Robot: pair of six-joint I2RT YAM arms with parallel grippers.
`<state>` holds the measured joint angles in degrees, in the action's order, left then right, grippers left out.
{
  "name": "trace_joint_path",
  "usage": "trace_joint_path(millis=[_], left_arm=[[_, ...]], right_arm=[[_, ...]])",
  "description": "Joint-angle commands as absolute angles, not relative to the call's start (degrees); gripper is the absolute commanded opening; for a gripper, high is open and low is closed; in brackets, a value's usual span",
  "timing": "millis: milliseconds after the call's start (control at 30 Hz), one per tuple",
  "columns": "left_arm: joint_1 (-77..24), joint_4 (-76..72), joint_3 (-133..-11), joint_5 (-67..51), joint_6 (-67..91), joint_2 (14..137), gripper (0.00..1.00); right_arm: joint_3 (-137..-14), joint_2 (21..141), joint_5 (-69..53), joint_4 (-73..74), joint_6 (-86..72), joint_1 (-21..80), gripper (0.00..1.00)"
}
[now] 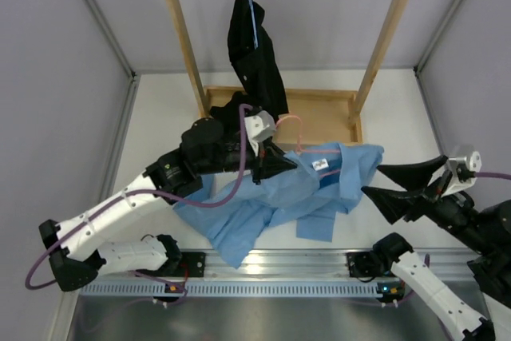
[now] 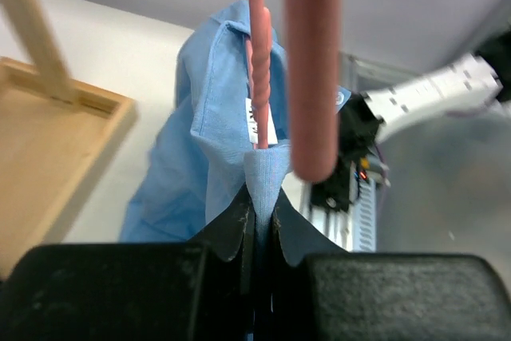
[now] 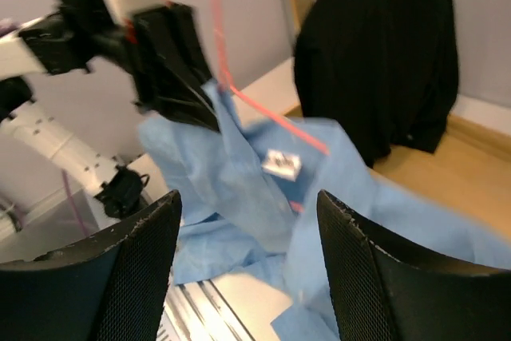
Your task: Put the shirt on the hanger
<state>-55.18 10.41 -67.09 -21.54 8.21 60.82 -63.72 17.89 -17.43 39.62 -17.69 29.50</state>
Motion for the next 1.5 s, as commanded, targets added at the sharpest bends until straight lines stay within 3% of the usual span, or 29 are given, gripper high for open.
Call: trace_joint_path(millis=[0,133,400,500,633,867,900,933,1000,1033,1233,1467], left_arm=[[-56.1,8.5,-69.9,-40.1,5.0,64.9,0.0],[-60.5,8.5,-71.1,-44.9,2.6,68.4,0.0],[-61.9,8.4,-72.6,-52.7,0.5,72.0,0.0],[-62.0,8.1,-72.9,-53.8,0.5,72.8,0.0],[-62.0,7.6,-73.7,-52.2,1.7,74.4,0.0],[-62.0,7.4,-75.9,-44.6,4.2,75.2,0.0],[-62.0,7.5,-76.0,-42.3,4.3,75.1,0.06],[-62.0,7.4,-76.1,-40.7,4.2,74.3,0.22],[-62.0,7.6,-75.5,-34.0,3.8,72.6,0.92],[-62.0,8.0,-74.1,-31.6,3.1,69.9,0.98],[-62.0,6.0,-62.2,-1.1,3.2,50.2,0.98],[-62.0,0.5,-41.4,9.1,4.1,28.1,0.98]], right_arm=[[-68.4,23.8,-29.7,43.2,-9.7,30.1,0.66],[-68.2,30.0,-47.9,34.1,-11.9,30.1,0.66],[-63.5,35.1,-55.1,22.4,-16.1,30.1,0.66],[-60.5,35.2,-57.0,16.2,-19.4,30.1,0.59],[-57.7,35.3,-59.8,9.5,-22.8,30.1,0.28],[-55.8,33.8,-59.9,8.9,-21.4,30.1,0.0],[-55.8,33.0,-59.5,9.0,-20.9,30.1,0.0],[-55.9,32.5,-57.2,9.6,-20.5,30.1,0.0],[-57.1,31.2,-53.1,12.3,-17.5,30.1,0.0],[-57.9,30.9,-48.0,16.7,-16.2,30.1,0.0],[-67.5,32.0,-26.1,30.3,-8.9,30.1,0.0],[-78.6,37.6,-20.9,36.3,-6.2,30.1,0.0]])
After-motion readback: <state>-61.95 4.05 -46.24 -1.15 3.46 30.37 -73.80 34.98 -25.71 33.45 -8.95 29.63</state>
